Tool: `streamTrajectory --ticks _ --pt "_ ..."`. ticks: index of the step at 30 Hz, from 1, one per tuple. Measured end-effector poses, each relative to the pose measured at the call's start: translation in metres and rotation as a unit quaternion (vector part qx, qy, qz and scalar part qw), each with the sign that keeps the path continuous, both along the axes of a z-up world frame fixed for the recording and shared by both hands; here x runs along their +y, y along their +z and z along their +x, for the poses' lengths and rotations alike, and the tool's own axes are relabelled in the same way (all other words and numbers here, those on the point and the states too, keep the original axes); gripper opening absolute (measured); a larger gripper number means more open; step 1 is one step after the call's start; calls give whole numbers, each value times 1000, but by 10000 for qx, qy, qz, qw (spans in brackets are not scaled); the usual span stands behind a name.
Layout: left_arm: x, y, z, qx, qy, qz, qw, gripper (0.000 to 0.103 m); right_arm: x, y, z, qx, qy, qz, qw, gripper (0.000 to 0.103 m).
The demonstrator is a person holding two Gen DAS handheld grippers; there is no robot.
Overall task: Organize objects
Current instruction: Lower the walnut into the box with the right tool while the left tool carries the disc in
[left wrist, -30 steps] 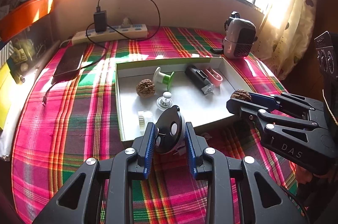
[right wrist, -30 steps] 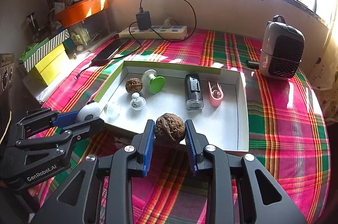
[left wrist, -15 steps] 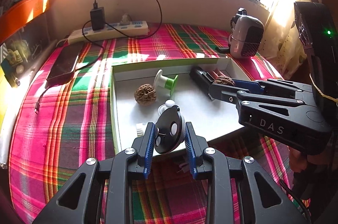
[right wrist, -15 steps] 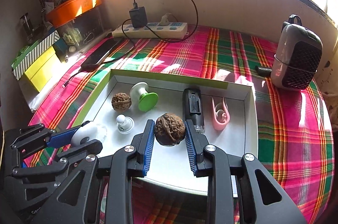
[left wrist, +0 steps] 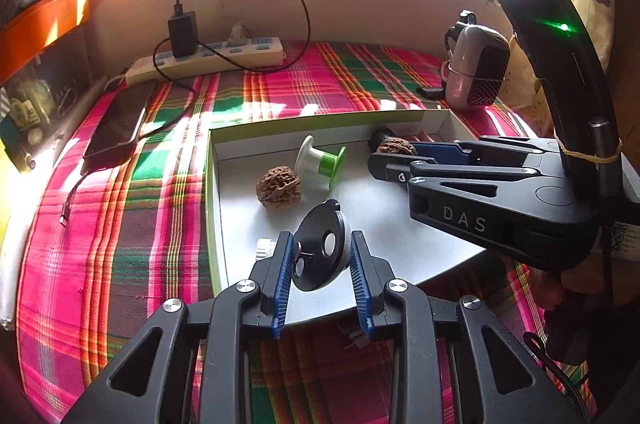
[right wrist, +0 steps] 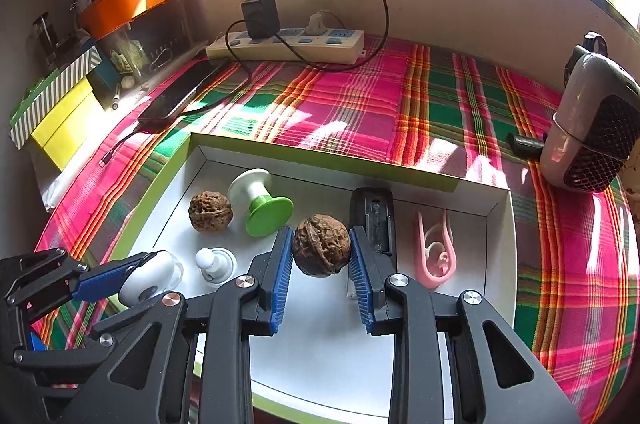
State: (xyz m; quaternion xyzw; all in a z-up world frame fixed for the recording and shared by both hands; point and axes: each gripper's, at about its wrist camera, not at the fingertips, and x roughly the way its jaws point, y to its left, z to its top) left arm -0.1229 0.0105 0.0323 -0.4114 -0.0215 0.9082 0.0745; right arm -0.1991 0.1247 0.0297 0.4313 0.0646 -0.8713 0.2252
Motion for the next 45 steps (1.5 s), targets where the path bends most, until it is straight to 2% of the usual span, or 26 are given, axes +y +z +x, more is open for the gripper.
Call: streamTrajectory --ticks 26,45 --pt "-6 -3 -20 15 136 -182 9997 26 -21 -10 -22 199 158 475 9985 30" --pt "-2 -10 -29 -100 155 -214 9996 26 -28 -16 -24 160 225 652 9975 30"
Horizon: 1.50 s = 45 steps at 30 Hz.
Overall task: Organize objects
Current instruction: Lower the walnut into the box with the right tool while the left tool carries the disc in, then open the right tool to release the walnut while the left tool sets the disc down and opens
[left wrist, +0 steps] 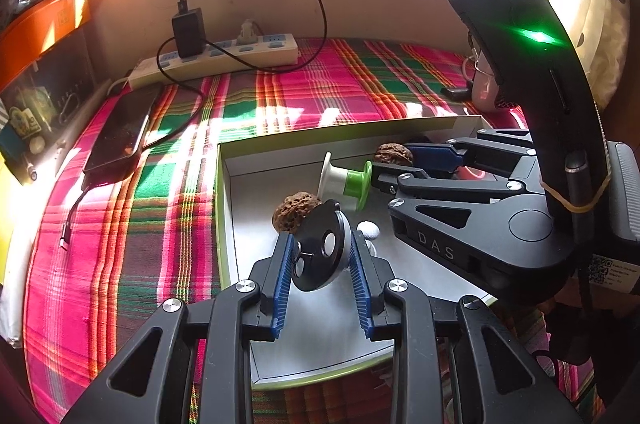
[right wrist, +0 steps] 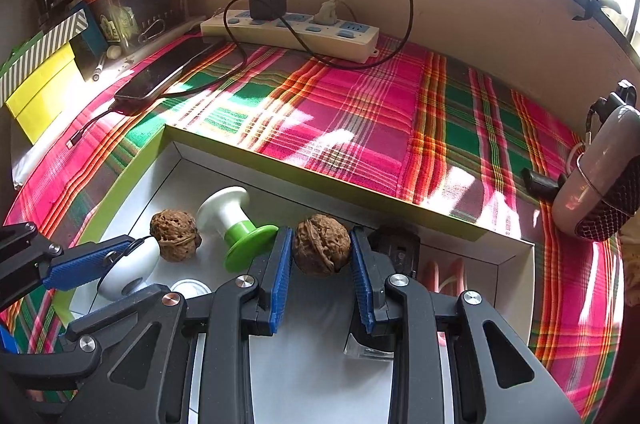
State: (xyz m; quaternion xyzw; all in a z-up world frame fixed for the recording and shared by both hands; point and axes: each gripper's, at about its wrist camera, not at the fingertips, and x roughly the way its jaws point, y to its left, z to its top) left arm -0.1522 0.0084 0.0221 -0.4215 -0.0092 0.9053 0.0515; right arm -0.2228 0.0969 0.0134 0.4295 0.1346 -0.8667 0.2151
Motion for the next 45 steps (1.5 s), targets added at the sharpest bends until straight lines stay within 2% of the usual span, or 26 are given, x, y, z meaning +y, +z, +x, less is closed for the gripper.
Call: streamTrajectory --ticks 20,25,45 --pt "-2 -1 -2 -55 49 -46 10000 27 -1 -1 -1 19 -72 136 9999 32" --pt "-3 -1 -1 -64 72 -37 9999 27 -1 -1 -1 36 -97 129 9999 41" --pt "-3 0 -3 -80 87 -53 9999 28 -1 -1 -1 28 -119 115 9999 41"
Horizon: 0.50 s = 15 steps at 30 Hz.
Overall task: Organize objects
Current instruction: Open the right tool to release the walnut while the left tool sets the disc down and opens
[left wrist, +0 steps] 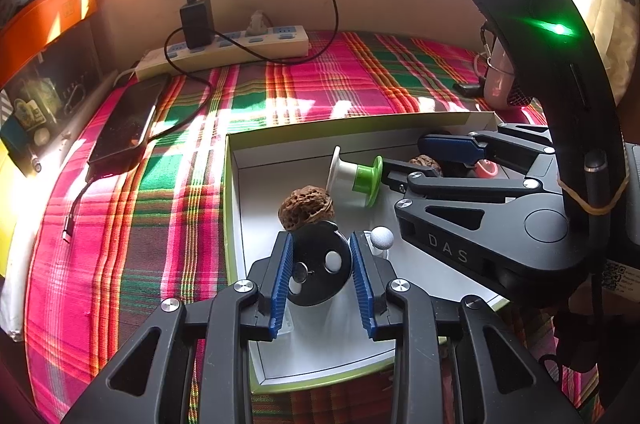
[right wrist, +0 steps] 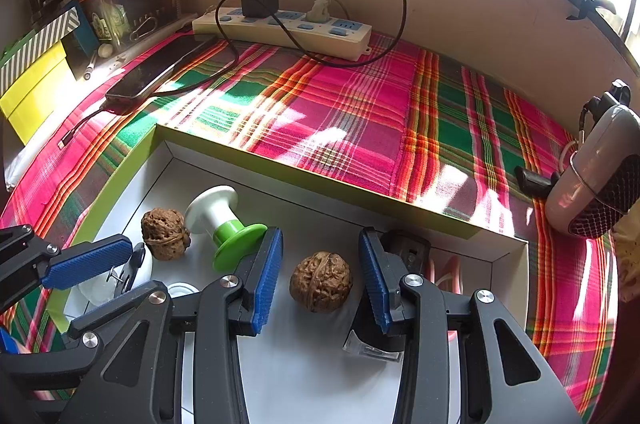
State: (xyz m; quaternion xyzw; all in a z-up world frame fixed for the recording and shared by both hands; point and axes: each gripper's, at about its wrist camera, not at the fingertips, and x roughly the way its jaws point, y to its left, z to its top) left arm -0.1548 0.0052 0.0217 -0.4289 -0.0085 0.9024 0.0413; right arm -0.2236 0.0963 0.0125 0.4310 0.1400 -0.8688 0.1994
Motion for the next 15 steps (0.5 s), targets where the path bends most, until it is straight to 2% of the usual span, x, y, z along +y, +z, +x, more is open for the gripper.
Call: streamTrajectory --ticks 15 --pt "-1 2 2 11 -1 28 10000 30 2 3 2 11 -55 -44 10000 46"
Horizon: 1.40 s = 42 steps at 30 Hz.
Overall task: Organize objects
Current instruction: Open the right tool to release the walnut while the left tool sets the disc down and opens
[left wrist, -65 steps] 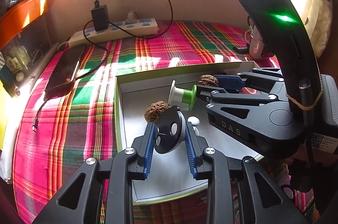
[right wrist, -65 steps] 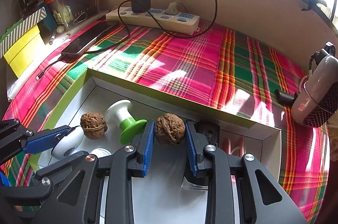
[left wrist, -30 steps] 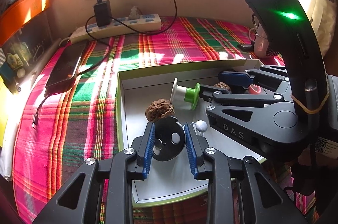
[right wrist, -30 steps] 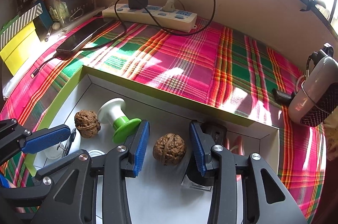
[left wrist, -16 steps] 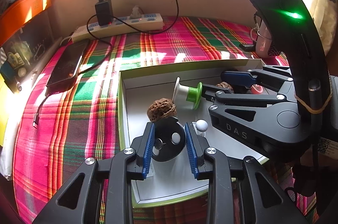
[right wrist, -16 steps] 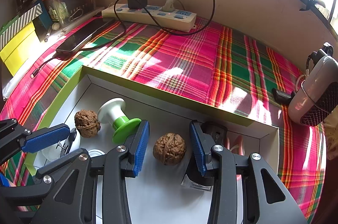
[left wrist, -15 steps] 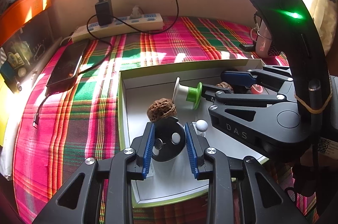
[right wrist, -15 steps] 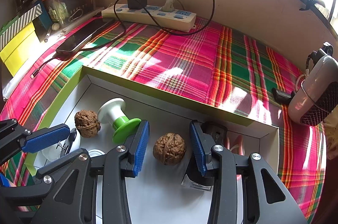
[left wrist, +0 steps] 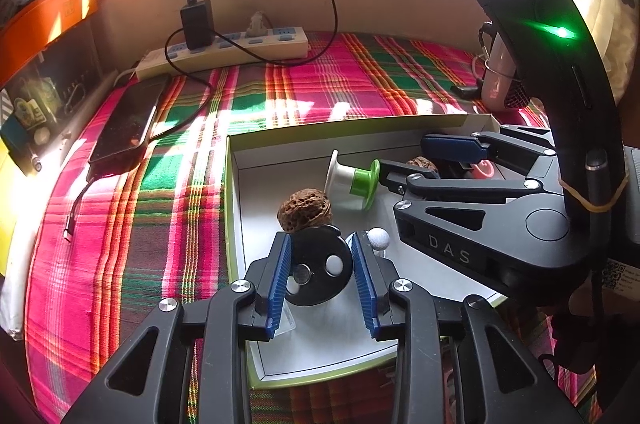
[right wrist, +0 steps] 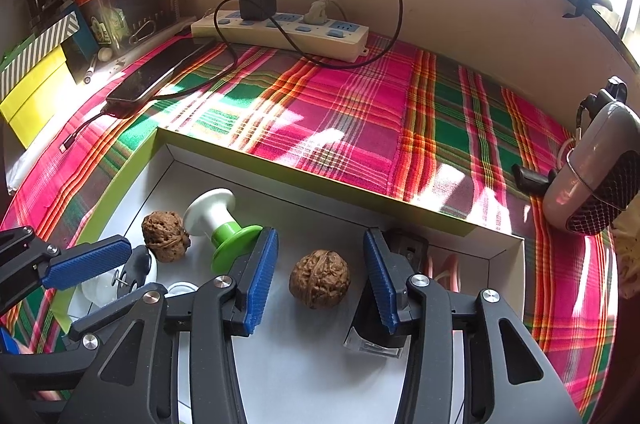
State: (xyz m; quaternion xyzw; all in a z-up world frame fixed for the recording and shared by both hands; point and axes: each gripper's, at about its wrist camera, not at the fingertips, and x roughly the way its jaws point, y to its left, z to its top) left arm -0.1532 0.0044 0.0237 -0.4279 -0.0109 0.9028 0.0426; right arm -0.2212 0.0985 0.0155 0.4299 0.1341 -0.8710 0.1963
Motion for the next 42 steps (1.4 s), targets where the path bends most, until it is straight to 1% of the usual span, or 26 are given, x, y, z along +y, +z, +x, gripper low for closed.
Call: streamTrajectory --ticks 17,29,36,42 --pt "-1 16 17 154 45 37 9999 30 4 11 15 69 -55 -94 9999 46" --pt "-3 24 39 256 62 69 9996 30 11 30 43 246 -201 -266 9991 46" --pt "-9 29 55 378 115 94 9992 30 20 37 64 301 -354 -477 9978 46" --pt "-17 29 72 406 194 226 9987 30 31 43 88 435 -496 -528 9964 46"
